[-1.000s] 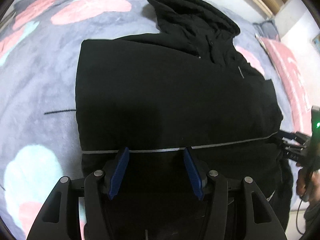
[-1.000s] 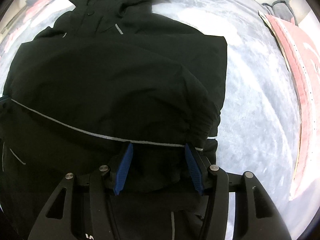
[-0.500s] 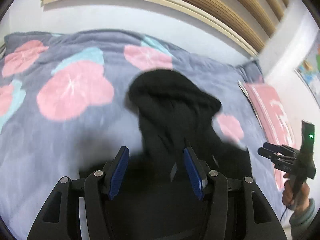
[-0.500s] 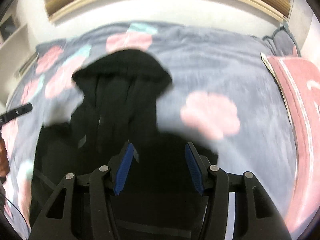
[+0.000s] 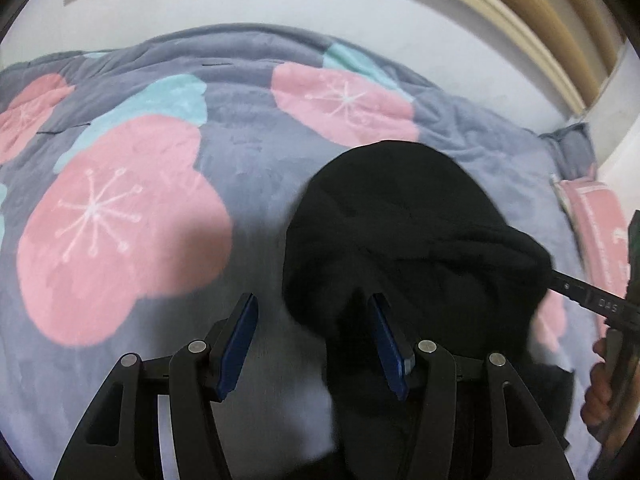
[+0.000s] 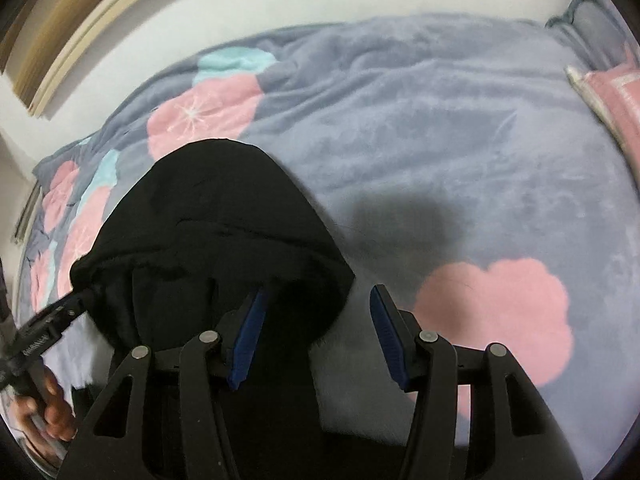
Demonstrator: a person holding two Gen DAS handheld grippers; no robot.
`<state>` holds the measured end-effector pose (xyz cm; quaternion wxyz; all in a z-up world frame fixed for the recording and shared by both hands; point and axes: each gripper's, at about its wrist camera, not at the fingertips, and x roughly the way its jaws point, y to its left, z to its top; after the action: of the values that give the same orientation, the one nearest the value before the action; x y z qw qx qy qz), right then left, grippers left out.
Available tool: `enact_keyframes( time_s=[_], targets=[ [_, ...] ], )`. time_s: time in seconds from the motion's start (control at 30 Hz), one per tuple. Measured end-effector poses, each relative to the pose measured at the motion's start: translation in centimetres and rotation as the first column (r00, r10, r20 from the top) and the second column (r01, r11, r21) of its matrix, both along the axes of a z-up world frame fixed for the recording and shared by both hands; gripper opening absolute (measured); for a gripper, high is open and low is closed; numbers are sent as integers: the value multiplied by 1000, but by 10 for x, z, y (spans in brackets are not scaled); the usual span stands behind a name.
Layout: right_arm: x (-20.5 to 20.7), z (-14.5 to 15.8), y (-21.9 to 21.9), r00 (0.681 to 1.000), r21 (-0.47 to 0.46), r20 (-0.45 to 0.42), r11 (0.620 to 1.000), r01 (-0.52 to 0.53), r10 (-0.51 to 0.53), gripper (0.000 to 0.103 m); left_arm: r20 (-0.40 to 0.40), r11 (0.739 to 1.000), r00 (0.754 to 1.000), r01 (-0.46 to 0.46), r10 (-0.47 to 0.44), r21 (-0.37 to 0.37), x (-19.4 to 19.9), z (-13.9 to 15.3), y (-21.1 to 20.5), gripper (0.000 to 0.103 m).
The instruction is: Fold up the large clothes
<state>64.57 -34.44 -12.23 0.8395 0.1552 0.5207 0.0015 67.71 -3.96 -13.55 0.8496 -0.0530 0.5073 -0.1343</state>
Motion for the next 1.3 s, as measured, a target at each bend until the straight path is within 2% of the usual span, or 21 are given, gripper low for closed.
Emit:
enact_keyframes(
  time_s=[0.03, 0.07, 0.1, 0.13, 0.2, 0.3, 0.33, 0.4, 0.5, 0.53, 0.6, 0.73, 0.8, 0.83, 0.93, 1.0, 1.03, 1.07, 1.13, 1.23, 1.3],
  targets=[
    [6, -6, 1, 1000, 11, -3, 1000, -7, 7, 40, -1, 1000, 1000, -6, 6, 16, 4, -6, -2, 58],
    [11, -10, 3, 1000, -21, -14, 1000, -9, 9, 17, -13, 999, 1000, -19, 20, 46, 13, -14, -4, 38],
    [13, -12, 3, 1000, -76, -25, 997, -5, 3, 10, -18, 999, 999, -26, 27, 46, 18, -18, -2, 12],
    [11, -9, -2, 1000, -74, -12, 997, 0, -1, 7, -24, 999, 999, -37, 37, 0, 21, -16, 6, 8],
    [-7, 8, -21, 998, 12, 66, 1000, 19, -20, 6, 32, 992, 999, -39, 44, -121, 12, 5, 25, 8],
    [-30, 21, -23, 992, 2, 127, 1000, 2, -2, 6, 92, 967, 996, 8, 15, -253, -12, 37, 42, 9],
    [-36, 16, -17, 992, -39, 123, 999, -8, 12, 6, 100, 968, 995, 17, 8, -249, -16, 38, 42, 10],
    [-37, -6, -8, 996, -95, 77, 995, -34, 41, 6, 60, 986, 998, 17, -7, -167, -13, 16, 37, 10],
    [-28, -55, -3, 997, -75, -42, 995, -71, 68, 6, -122, 998, 992, 36, -41, -43, 3, -59, 30, 19],
    [-26, -67, -1, 995, -69, -62, 994, -83, 79, 6, -124, 998, 991, 44, -49, -47, 2, -70, 28, 20],
    [-25, -66, 3, 994, -92, -58, 991, -97, 92, 7, -73, 998, 996, 47, -49, -35, -4, -65, 26, 20],
    [-32, -48, -3, 991, -48, -45, 990, -132, 130, 11, -19, 998, 998, 65, -65, -22, -18, -38, 31, 22],
    [-42, -36, -7, 988, -30, -38, 988, -149, 148, 13, -7, 995, 995, 96, -96, -21, -35, -22, 40, 27],
    [-50, -27, -9, 987, -35, -28, 987, -160, 159, 15, -14, 993, 993, 113, -113, -20, -43, -18, 44, 35],
    [-62, -3, -11, 984, -28, 15, 984, -175, 175, 20, 21, 994, 994, 110, -110, -10, -69, 2, 62, 37],
    [-60, 17, -7, 980, -24, 67, 982, -187, 188, 24, 104, 993, 991, 87, -79, -82, -76, 29, 70, 37],
    [-54, 28, -2, 975, -24, 98, 980, -197, 198, 32, 132, 989, 988, 92, -76, -112, -75, 40, 69, 40],
    [-48, 37, 4, 969, -21, 128, 978, -210, 210, 42, 167, 985, 983, 98, -74, -144, -66, 53, 63, 49],
    [-35, 47, 19, 957, -23, 176, 973, -231, 232, 57, 202, 980, 976, 113, -79, -161, -46, 62, 45, 57],
    [-10, 31, 41, 956, -56, 158, 969, -239, 245, 58, 200, 981, 974, 131, -101, -141, -17, 46, 12, 57],
    [3, 4, 50, 961, -74, 98, 964, -254, 260, 58, 150, 992, 986, 84, -69, -97, -4, 14, -1, 57]
  ],
)
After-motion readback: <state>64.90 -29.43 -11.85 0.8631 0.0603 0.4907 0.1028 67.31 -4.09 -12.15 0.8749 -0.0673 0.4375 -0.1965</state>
